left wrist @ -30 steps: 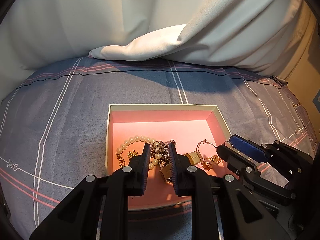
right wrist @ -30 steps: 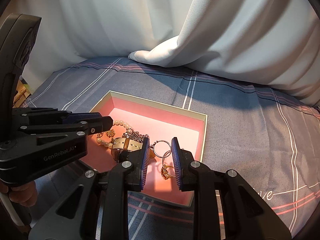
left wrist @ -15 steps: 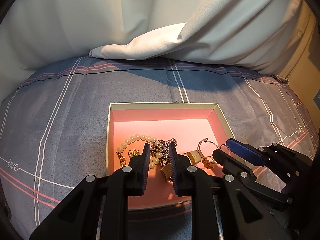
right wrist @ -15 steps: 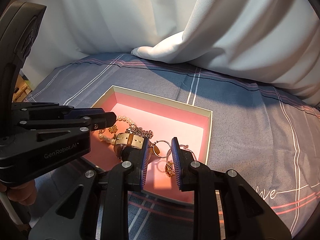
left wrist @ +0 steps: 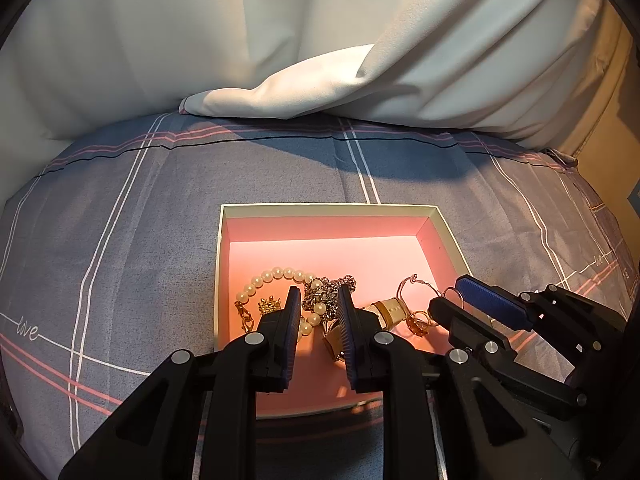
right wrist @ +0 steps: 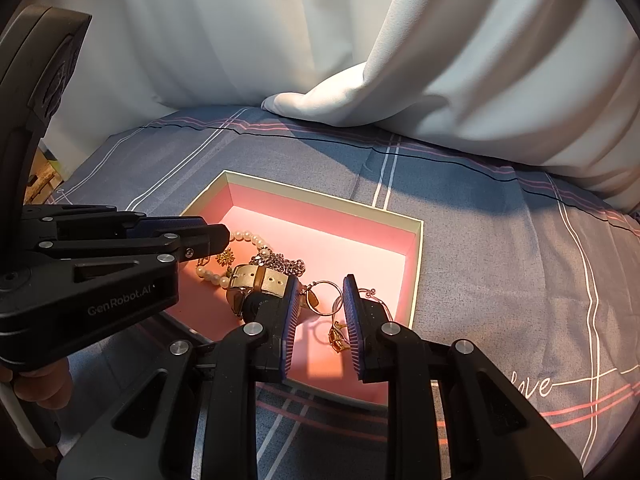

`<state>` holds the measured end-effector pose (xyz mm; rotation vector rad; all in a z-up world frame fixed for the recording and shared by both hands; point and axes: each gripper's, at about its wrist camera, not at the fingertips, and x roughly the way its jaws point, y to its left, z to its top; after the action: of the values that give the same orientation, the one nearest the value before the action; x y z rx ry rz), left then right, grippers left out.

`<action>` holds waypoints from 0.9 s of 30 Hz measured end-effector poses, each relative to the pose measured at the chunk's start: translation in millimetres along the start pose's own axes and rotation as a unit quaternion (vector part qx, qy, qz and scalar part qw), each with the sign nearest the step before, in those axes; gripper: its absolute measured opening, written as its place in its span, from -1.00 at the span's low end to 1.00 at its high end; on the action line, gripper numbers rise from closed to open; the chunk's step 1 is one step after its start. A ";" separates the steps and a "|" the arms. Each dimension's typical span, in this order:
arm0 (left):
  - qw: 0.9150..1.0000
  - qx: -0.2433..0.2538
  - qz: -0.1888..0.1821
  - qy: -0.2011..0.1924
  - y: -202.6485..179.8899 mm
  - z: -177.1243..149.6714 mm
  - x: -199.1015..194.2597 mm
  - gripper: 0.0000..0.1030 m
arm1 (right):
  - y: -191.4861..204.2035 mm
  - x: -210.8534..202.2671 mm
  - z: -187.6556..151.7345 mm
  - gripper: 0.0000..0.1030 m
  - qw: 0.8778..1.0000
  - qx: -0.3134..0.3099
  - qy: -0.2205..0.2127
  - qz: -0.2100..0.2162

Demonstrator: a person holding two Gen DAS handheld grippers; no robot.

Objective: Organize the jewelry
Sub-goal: 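Carry the silver ring into the box and open the right tool, then grasp the last small silver ring on the cover with the left tool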

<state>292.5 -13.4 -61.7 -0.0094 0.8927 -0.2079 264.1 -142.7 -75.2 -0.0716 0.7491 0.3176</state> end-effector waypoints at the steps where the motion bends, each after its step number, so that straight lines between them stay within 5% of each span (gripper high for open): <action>1: 1.000 0.000 0.001 0.000 0.1 0.2 0.2 -0.63 | -0.2 0.0 0.0 -0.54 1.000 0.000 0.000 0.000; 8: 1.000 0.000 0.002 0.002 0.4 0.2 0.8 -0.63 | -0.1 1.9 0.1 -0.54 1.000 0.001 0.005 -0.001; 10: 1.000 0.001 0.002 0.002 0.4 0.2 0.4 -0.60 | 0.2 3.4 -0.3 -0.35 1.000 0.001 0.011 -0.005; 11: 1.000 -0.001 0.002 0.004 0.8 0.1 0.2 -0.49 | 0.5 1.7 -0.8 0.08 1.000 0.000 0.005 -0.016; 12: 1.000 -0.005 0.001 0.007 1.5 -0.3 -0.7 -0.03 | 1.0 -1.5 -1.6 0.42 1.000 -0.002 -0.004 -0.028; 13: 1.000 -0.011 0.001 0.006 2.7 -1.0 -3.0 0.45 | 1.2 -4.7 -2.7 0.46 0.999 -0.003 -0.009 -0.034; 14: 1.000 -0.019 0.000 -0.004 4.0 -2.7 -7.9 0.54 | 0.5 -8.3 -4.3 0.46 0.999 -0.001 -0.012 -0.037; 21: 0.999 0.029 -0.015 -0.032 -11.5 -36.6 -40.8 0.55 | -7.7 -37.7 -50.0 0.54 0.999 0.016 -0.004 -0.034; 27: 0.997 0.066 -0.045 -0.006 -32.7 -90.6 -41.6 0.55 | 5.1 -43.0 -112.3 0.61 0.999 0.006 0.042 -0.015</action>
<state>191.3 -30.7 -83.5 0.0725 0.8657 -0.3503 159.1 -168.8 -128.0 -0.0846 0.8325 0.2826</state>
